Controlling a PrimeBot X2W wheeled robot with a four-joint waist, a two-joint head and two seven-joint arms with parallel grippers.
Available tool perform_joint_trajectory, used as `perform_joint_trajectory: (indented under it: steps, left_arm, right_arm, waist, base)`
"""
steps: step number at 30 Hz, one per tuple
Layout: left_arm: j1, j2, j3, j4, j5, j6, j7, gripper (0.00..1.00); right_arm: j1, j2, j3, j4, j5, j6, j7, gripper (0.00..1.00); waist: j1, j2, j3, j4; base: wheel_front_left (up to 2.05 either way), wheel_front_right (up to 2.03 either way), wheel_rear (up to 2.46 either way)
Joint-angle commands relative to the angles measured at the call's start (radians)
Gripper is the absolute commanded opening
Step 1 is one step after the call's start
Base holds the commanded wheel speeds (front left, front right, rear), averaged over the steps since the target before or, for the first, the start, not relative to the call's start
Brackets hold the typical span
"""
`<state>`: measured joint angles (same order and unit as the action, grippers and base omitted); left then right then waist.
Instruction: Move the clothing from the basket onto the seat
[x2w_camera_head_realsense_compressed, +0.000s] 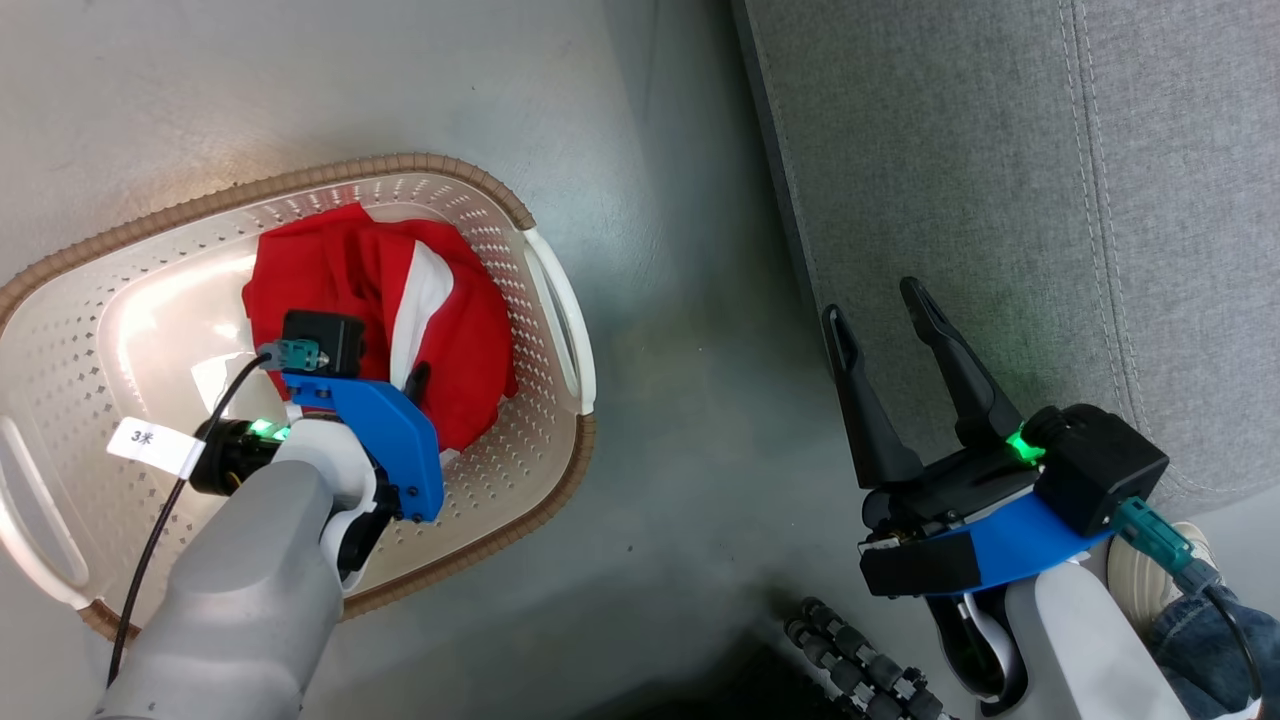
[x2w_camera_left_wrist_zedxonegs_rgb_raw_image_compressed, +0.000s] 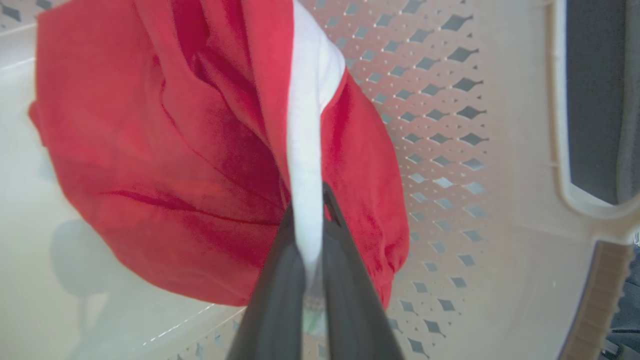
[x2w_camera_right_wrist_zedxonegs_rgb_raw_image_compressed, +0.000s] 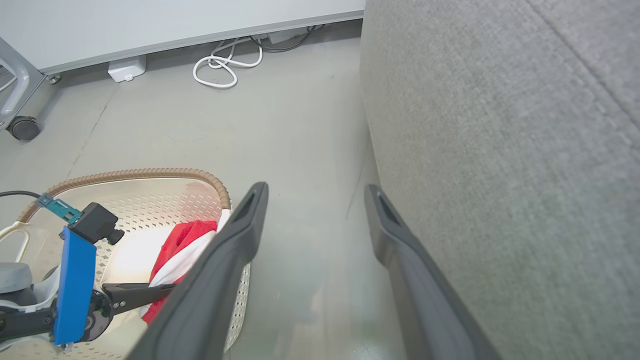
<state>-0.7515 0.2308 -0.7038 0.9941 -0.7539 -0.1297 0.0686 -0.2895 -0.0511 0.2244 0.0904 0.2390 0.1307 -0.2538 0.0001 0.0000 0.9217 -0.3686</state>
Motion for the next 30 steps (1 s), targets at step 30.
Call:
perform_joint_trajectory:
  steps: [30]
  left_arm:
    - [0.079, -0.006, -0.227, -0.114, -0.201, -0.001, -0.145, 0.0]
  right_arm:
    - [0.008, 0.0, -0.006, 0.105, -0.058, 0.0, 0.041, 1.0]
  waist:
    - [-0.0001, 0.0, -0.429, 0.159]
  base:
    - [0.0, 0.0, 0.0]
